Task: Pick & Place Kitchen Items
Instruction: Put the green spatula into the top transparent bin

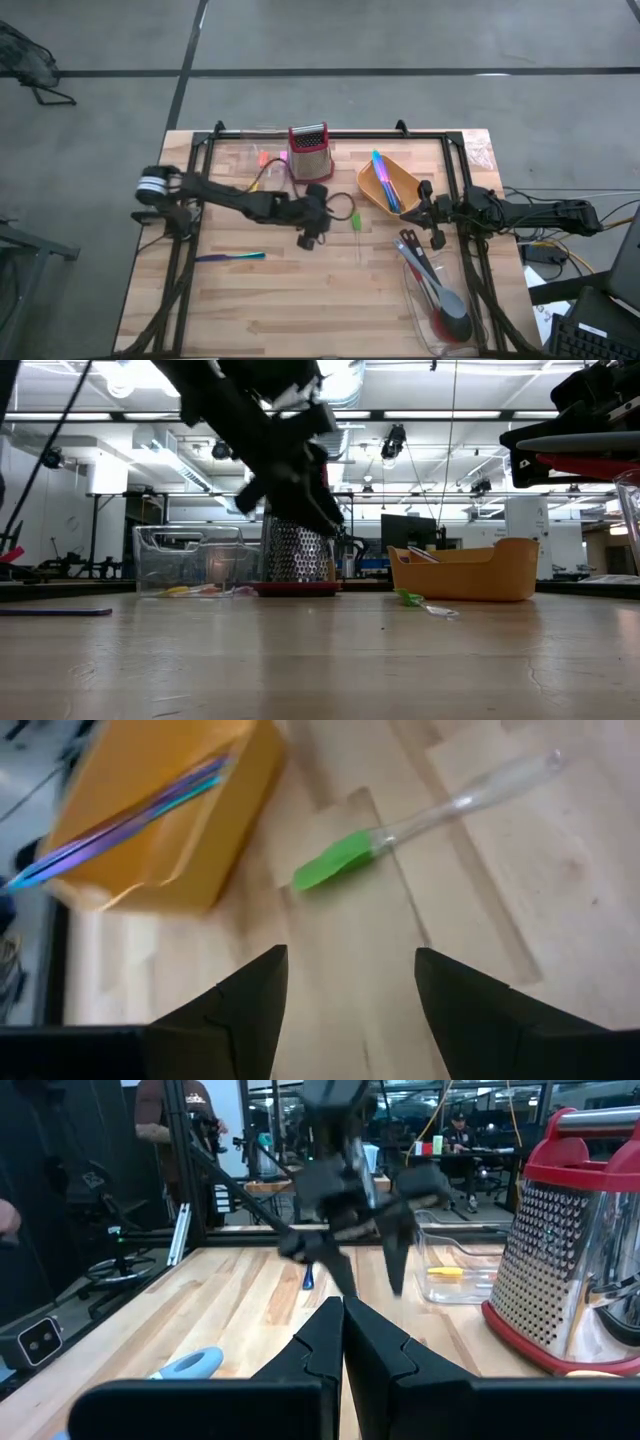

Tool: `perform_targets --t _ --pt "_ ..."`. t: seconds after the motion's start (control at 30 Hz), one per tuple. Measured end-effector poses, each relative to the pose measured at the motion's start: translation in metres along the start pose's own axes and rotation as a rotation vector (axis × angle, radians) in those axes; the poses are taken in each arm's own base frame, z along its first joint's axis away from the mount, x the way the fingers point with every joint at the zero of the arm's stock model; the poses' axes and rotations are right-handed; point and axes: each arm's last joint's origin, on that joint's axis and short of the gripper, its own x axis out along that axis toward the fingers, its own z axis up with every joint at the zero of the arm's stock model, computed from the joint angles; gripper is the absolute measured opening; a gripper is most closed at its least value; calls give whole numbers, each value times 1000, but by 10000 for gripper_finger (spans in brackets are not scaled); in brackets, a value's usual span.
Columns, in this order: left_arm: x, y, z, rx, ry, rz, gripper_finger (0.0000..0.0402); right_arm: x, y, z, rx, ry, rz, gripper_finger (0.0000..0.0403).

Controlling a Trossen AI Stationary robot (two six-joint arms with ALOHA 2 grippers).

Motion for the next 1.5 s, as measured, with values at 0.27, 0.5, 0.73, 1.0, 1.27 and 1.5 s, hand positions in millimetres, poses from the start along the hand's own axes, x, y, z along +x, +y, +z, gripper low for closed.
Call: perform_targets --t 0.27,0.5,0.73,1.0,1.27,1.5 --pt "46 -3 14 141 43 -25 224 0 0 0 0 0 0 9" --pt "73 -3 19 223 66 -1 209 0 0 0 0 0 0 8" --pt "88 -5 18 326 78 30 187 0 0 0 0 0 0 8" --pt "110 -10 15 420 90 40 183 0 0 0 1 4 0 8" --pt "119 -9 16 461 71 60 121 0 0 0 1 5 0 8" --pt "120 2 20 417 69 37 11 0 0 -1 2 9 -1 8"
